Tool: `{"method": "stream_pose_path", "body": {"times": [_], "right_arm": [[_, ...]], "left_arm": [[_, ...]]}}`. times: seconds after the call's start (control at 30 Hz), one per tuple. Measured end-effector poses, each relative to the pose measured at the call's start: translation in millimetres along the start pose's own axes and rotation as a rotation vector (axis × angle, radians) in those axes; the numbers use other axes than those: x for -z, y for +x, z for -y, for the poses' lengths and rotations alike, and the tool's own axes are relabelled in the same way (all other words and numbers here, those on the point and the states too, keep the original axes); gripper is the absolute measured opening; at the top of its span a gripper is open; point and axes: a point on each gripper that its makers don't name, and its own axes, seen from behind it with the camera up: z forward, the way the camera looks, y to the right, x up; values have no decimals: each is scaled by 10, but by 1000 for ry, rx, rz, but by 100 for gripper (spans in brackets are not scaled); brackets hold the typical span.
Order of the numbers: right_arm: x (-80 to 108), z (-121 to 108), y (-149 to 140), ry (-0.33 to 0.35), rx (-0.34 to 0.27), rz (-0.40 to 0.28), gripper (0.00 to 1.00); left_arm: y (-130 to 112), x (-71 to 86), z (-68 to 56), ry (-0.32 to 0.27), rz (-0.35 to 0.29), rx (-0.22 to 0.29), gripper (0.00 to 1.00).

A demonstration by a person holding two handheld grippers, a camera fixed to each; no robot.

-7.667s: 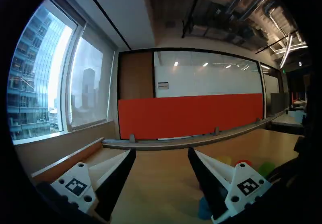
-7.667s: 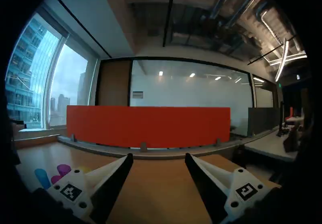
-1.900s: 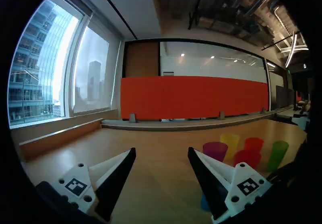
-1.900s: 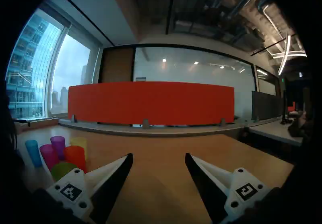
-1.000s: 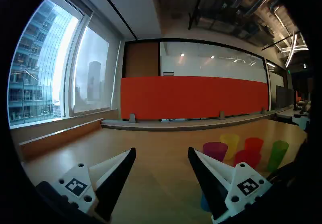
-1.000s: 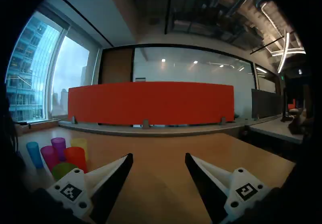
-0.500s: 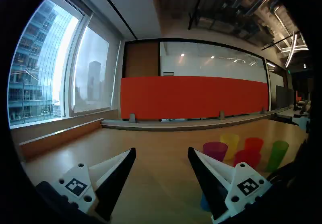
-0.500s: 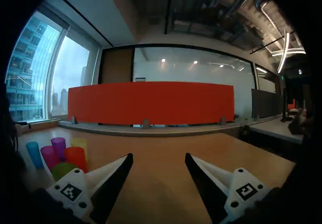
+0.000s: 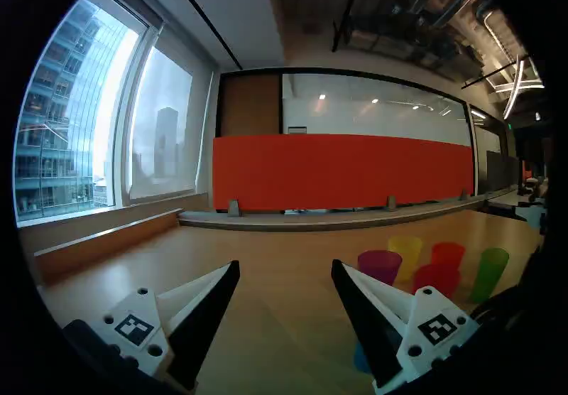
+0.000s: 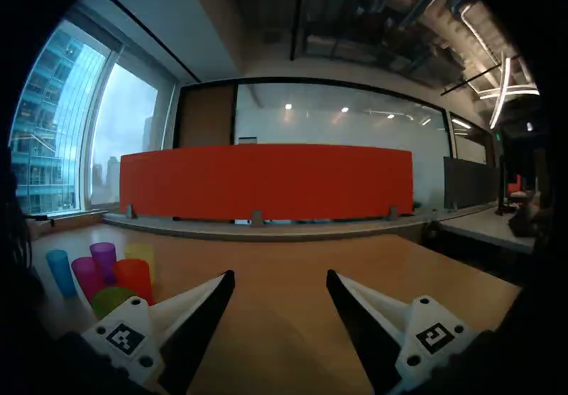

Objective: Pour water

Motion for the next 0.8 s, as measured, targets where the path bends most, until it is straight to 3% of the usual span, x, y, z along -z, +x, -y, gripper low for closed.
{"method": "stream_pose_path", "body": {"times": [0.8], "right_arm": [[11, -2, 0, 0, 0, 0, 100]], "left_arm": [[-8, 1, -2, 0, 0, 0, 96]]}}
